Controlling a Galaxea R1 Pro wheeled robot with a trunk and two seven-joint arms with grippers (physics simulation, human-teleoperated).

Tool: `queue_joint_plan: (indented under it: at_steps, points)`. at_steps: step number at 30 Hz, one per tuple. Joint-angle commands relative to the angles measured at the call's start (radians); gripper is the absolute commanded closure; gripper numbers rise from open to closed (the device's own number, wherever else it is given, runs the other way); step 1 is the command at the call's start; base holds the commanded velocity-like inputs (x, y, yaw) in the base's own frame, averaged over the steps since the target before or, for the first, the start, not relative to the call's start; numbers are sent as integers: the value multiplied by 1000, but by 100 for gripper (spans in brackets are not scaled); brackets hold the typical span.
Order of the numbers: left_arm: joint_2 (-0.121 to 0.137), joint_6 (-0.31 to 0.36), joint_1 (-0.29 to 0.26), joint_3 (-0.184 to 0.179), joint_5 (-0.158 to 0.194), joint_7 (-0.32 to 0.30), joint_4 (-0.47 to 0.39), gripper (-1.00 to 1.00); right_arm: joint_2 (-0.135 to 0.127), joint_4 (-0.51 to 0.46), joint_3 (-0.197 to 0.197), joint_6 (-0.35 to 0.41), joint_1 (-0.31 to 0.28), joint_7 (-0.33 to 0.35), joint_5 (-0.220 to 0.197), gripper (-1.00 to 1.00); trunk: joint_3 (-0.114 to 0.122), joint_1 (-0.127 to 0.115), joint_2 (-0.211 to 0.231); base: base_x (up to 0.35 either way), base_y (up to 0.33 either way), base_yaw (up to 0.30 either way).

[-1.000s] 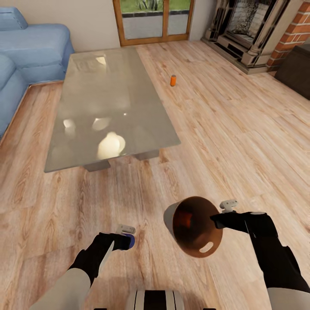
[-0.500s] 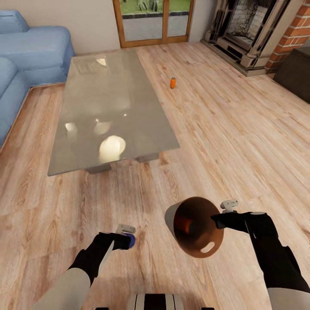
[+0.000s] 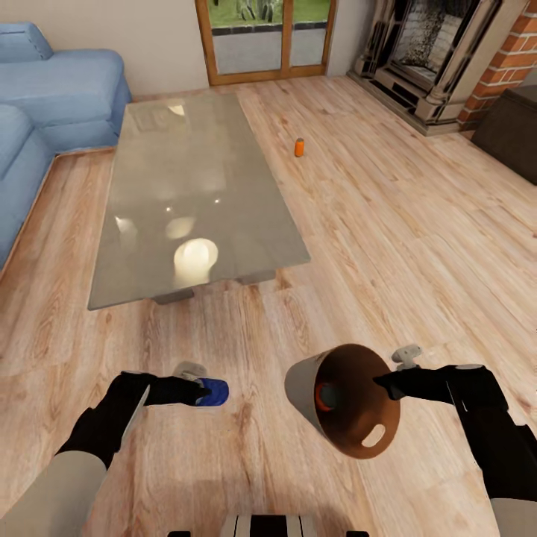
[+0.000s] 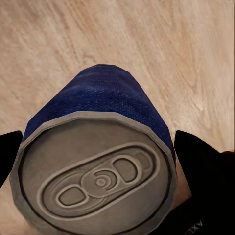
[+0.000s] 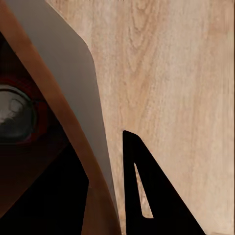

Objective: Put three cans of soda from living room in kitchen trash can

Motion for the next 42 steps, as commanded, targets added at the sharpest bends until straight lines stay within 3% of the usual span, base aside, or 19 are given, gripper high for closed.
queue_joint_plan:
  at_steps: [1,6,10,13,17,18,20,23,32,35,42]
  points:
    - [13,12,0,0,-3,-51,-32,100,-7,-1,0,15,0,10,-23,100,3,-4,7,0,0,0]
    - [36,34,-5,0,-5,-197,-93,100,-26,-1,0,15,-2,27,-25,100,19,-23,42,0,0,0]
    - [77,54,-28,0,-8,-333,-98,100,-71,0,0,15,-3,100,-23,100,31,-38,70,0,0,0]
    - [97,60,-38,0,-14,-491,-95,100,-103,1,0,15,-4,143,-26,100,41,-50,91,0,0,0]
    - [108,78,-59,0,-14,-599,-98,100,-110,4,0,18,-6,156,-31,100,53,-65,119,0,0,0]
    - [116,88,-75,0,-13,-669,-97,100,-111,13,1,20,-10,178,-34,100,56,-69,126,0,0,0]
    - [122,95,-86,0,-14,-747,-99,100,-114,34,2,22,-25,250,-32,100,63,-77,140,0,0,0]
    - [125,100,-91,0,-11,-796,-102,100,-116,53,7,25,-74,330,-27,100,72,-88,161,0,0,0]
    - [113,145,-92,2,-2,-820,-137,100,-110,135,14,26,-97,345,-23,100,78,-96,175,0,0,0]
    - [111,182,-92,2,0,-820,-194,100,-108,158,18,27,-103,312,-22,100,78,-96,175,0,0,0]
    - [104,260,-92,3,10,-820,-343,100,-95,270,60,24,-122,125,-25,100,78,-96,175,0,0,0]
